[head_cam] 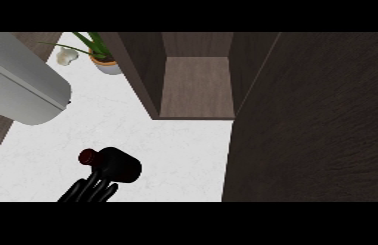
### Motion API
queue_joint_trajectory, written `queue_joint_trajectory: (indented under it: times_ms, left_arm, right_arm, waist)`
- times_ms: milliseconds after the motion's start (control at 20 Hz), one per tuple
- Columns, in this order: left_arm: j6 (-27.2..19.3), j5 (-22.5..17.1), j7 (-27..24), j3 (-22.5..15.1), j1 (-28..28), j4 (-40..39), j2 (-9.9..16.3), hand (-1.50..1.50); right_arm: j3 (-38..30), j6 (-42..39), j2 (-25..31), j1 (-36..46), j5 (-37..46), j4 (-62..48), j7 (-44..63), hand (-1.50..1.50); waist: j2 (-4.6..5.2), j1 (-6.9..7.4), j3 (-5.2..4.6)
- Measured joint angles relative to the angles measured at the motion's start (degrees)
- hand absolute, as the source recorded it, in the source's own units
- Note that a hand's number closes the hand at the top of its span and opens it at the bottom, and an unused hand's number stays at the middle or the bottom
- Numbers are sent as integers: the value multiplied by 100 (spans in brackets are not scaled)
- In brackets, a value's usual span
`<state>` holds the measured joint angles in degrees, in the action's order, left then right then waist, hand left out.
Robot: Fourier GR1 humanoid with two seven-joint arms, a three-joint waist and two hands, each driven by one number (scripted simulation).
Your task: Pick up the wine, place it into the cabinet and close the cabinet
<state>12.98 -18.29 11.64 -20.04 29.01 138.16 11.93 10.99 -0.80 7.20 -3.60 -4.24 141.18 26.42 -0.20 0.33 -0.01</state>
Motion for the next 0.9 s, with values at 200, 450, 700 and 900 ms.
queue_joint_trajectory:
  times_ms: [200,450,700,900]
  left_arm:
    - [23,-71,52,480,-151,-30,88,-150]
    - [81,-201,94,1089,-357,-108,136,-150]
    - [82,-668,343,1664,-748,-343,192,-150]
    - [169,-1254,567,2046,-987,-543,292,-150]
  right_arm:
    - [68,77,-12,118,81,36,123,-150]
    - [102,122,0,126,141,101,219,-150]
    - [20,129,16,209,152,118,286,-150]
    - [25,137,40,221,154,161,413,-150]
  waist:
    - [2,-9,-3]
    - [1,-27,-4]
    - [8,-49,-2]
    - [5,-57,-2]
